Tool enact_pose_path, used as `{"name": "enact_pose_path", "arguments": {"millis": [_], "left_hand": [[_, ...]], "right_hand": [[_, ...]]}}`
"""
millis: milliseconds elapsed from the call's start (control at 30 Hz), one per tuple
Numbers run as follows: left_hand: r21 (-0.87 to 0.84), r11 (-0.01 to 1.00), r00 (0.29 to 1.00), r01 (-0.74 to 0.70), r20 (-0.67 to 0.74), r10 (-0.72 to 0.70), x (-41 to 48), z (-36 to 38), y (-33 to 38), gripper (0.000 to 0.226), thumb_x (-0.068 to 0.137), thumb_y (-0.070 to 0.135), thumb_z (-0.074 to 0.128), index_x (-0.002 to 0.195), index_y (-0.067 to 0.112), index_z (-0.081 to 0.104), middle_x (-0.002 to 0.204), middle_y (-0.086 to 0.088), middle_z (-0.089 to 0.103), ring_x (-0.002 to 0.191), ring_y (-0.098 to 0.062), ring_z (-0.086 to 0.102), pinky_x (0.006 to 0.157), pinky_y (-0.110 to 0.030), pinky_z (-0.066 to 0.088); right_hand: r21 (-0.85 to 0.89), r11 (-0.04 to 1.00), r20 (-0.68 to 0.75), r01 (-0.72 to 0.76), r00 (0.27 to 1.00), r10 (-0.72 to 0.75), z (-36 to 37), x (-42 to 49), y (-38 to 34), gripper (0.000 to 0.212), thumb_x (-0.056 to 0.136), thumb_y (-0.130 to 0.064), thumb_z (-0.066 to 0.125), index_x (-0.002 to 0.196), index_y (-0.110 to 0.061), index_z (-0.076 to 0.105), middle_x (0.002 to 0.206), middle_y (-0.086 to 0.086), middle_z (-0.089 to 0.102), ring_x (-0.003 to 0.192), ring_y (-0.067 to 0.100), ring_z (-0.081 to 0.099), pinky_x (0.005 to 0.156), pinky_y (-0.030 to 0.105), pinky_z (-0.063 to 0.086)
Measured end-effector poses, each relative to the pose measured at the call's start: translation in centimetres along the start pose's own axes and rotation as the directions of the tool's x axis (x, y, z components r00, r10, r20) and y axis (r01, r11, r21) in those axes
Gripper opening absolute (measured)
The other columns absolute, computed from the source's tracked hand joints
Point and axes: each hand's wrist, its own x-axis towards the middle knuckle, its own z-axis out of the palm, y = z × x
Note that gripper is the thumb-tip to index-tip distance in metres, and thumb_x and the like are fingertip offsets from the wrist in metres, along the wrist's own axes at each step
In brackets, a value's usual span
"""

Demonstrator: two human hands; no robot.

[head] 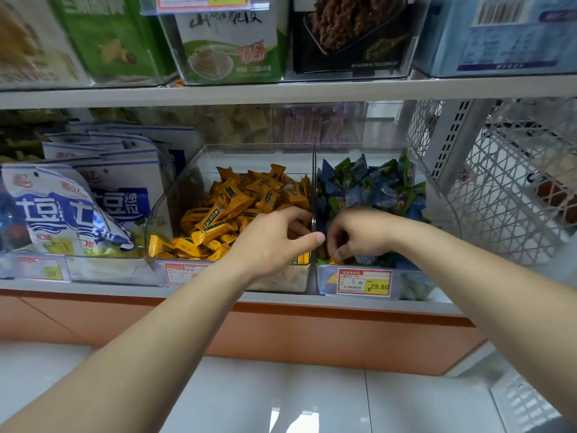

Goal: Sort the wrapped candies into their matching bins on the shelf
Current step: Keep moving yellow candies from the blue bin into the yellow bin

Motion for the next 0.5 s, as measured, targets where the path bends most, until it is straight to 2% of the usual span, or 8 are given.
{"name": "enact_pose_path", "arguments": {"millis": [100,200,233,300,367,400,433,500], "left_hand": [[-0.022,1.0,1.0,0.005,-0.023,-0.005,0.1,0.0,0.1,0.056,0.088,0.053,0.065,0.135,0.025,0.056,0.107,0.015,0.069,0.098,0.0,0.063,0.084,-0.019,0.052],[-0.059,0.997,0.98,-0.05,-0.198,0.038,0.2,-0.5,1.0,0.05,0.088,0.046,0.068,0.131,0.024,0.058,0.11,0.013,0.067,0.1,-0.004,0.063,0.086,-0.024,0.054],[-0.045,0.996,0.962,-0.083,-0.264,0.068,0.2,-0.8,1.4,0.05,0.087,0.046,0.069,0.13,0.024,0.058,0.113,0.012,0.066,0.102,-0.004,0.061,0.087,-0.025,0.054],[-0.046,0.989,0.939,-0.143,-0.323,0.121,0.2,-1.1,2.4,0.053,0.086,0.046,0.07,0.132,0.024,0.057,0.12,0.011,0.064,0.107,-0.004,0.059,0.09,-0.024,0.052],[-0.14,0.974,0.942,-0.18,-0.311,0.129,0.2,-1.2,3.3,0.045,0.088,0.039,0.071,0.129,0.023,0.06,0.115,0.012,0.067,0.102,-0.001,0.062,0.088,-0.025,0.053],[-0.178,0.966,0.945,-0.186,-0.303,0.126,0.1,-1.2,3.5,0.037,0.09,0.034,0.07,0.125,0.022,0.064,0.106,0.013,0.07,0.096,-0.001,0.064,0.085,-0.026,0.055],[-0.19,0.965,0.945,-0.183,-0.304,0.119,0.1,-1.2,3.6,0.03,0.092,0.03,0.069,0.121,0.022,0.067,0.098,0.014,0.071,0.091,0.0,0.065,0.081,-0.026,0.056],[-0.165,0.974,0.943,-0.157,-0.318,0.098,0.1,-1.2,3.3,0.023,0.092,0.03,0.069,0.115,0.024,0.07,0.09,0.015,0.07,0.085,0.001,0.065,0.077,-0.024,0.056]], "right_hand": [[0.079,0.996,-0.128,0.043,0.991,-0.032,-0.3,-1.2,0.0,0.004,0.089,-0.023,0.068,0.089,-0.027,0.069,0.086,-0.012,0.068,0.081,0.005,0.061,0.073,0.027,0.05],[0.166,0.98,-0.375,0.107,0.926,-0.038,-1.2,-2.8,-0.1,0.011,0.091,-0.026,0.065,0.085,-0.035,0.062,0.086,-0.016,0.064,0.081,-0.004,0.058,0.066,0.014,0.04],[0.219,0.967,-0.459,0.129,0.889,-0.015,-1.7,-3.2,-0.3,0.013,0.091,-0.026,0.065,0.084,-0.036,0.061,0.086,-0.015,0.064,0.081,-0.004,0.059,0.067,0.014,0.041],[0.484,0.839,-0.559,0.249,0.826,0.077,-2.5,-3.7,-0.7,0.012,0.093,-0.02,0.064,0.086,-0.03,0.062,0.086,-0.007,0.069,0.082,0.008,0.066,0.072,0.025,0.053],[0.735,0.561,-0.538,0.381,0.831,0.141,-2.8,-4.2,-1.4,0.009,0.094,-0.012,0.063,0.088,-0.02,0.064,0.088,0.005,0.073,0.084,0.021,0.071,0.074,0.035,0.06],[0.785,0.463,-0.527,0.412,0.836,0.149,-2.8,-4.3,-1.7,0.006,0.095,-0.012,0.063,0.092,-0.016,0.064,0.09,0.009,0.074,0.085,0.023,0.072,0.074,0.035,0.06],[0.803,0.428,-0.523,0.415,0.834,0.172,-2.7,-4.4,-1.9,0.002,0.095,-0.014,0.064,0.096,-0.015,0.064,0.094,0.011,0.074,0.085,0.023,0.072,0.073,0.034,0.06],[0.783,0.515,-0.519,0.349,0.823,0.231,-2.3,-4.5,-1.8,0.012,0.094,-0.023,0.065,0.104,-0.016,0.062,0.098,0.011,0.074,0.08,0.019,0.071,0.068,0.029,0.058]]}}
